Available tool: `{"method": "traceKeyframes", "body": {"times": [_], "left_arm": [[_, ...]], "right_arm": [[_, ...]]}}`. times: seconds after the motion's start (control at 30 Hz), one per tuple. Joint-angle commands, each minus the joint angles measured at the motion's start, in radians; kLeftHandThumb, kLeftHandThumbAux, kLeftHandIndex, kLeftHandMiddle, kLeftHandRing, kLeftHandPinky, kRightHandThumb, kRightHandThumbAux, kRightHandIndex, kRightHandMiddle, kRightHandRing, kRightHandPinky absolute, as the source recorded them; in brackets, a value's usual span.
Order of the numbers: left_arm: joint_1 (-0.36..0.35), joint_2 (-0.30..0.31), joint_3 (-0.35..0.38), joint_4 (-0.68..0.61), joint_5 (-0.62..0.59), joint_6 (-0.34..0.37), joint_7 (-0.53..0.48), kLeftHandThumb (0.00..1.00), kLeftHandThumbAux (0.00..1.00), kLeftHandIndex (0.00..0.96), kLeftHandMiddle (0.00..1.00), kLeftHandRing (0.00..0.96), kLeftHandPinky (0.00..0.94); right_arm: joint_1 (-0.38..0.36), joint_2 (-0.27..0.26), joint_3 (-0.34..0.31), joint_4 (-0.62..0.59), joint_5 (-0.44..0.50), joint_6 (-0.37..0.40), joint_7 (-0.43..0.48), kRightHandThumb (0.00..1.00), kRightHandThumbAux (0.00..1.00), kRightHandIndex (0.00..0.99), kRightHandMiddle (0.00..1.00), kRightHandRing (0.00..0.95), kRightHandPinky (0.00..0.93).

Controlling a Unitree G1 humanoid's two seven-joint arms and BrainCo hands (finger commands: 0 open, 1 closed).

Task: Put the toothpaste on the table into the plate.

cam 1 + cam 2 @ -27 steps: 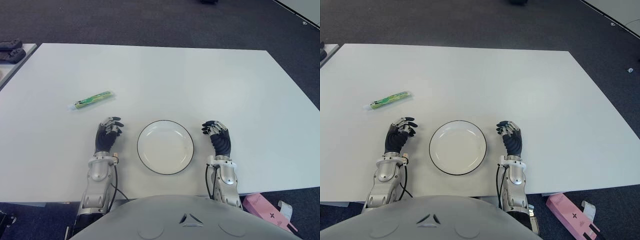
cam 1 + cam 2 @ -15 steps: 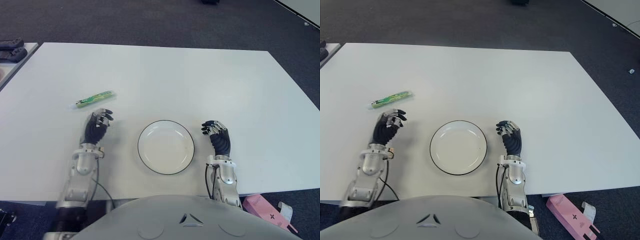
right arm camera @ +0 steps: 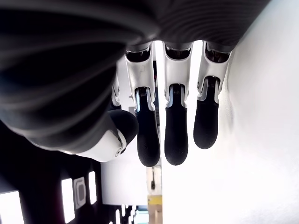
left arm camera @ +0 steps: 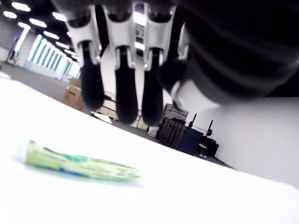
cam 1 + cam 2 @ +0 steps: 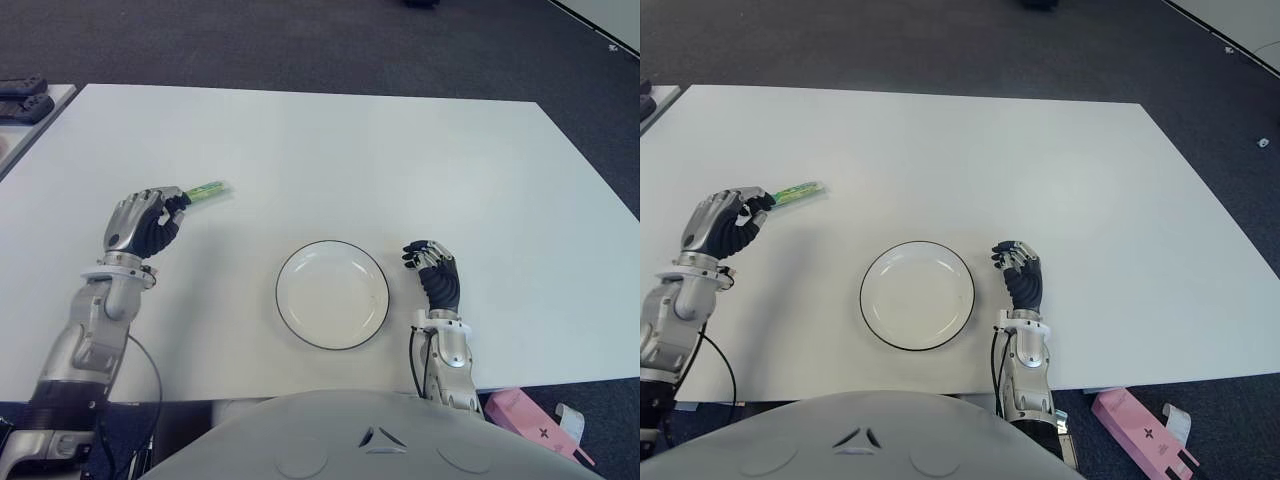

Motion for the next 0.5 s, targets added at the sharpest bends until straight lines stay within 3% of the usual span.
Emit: {"method": "traceKeyframes", "body": {"times": [0.03,0.17,0.23,0.3,0.5], "left_arm": [[-0.029,0.062,-0.023,0.028,0.088,0.041,-0.026,0.570,0.437,0.289,0.353,0.348,0.337],[-0.042,0.104,-0.035,0.015,0.162,0.090,-0.040,0.535,0.359,0.203,0.308,0.298,0.284],[-0.051,0.134,-0.039,-0.002,0.210,0.124,-0.059,0.518,0.299,0.097,0.240,0.213,0.191],[-0.057,0.150,-0.038,-0.018,0.226,0.141,-0.079,0.516,0.271,0.049,0.206,0.176,0.156],[-0.094,0.211,-0.050,-0.039,0.261,0.164,-0.154,0.523,0.224,0.005,0.093,0.077,0.103]], "right_arm": [[-0.008,0.011,-0.001,0.025,0.004,0.002,-0.004,0.709,0.727,0.428,0.492,0.489,0.483],[-0.007,0.012,0.002,0.021,0.006,-0.002,-0.004,0.709,0.727,0.428,0.492,0.488,0.479],[-0.006,0.012,0.003,0.018,0.007,-0.003,-0.003,0.709,0.727,0.428,0.491,0.488,0.481],[-0.006,0.014,0.004,0.017,0.009,-0.001,-0.004,0.709,0.727,0.428,0.491,0.488,0.479],[-0.007,0.016,0.005,0.013,0.014,0.010,-0.004,0.709,0.727,0.428,0.488,0.485,0.477]]}}
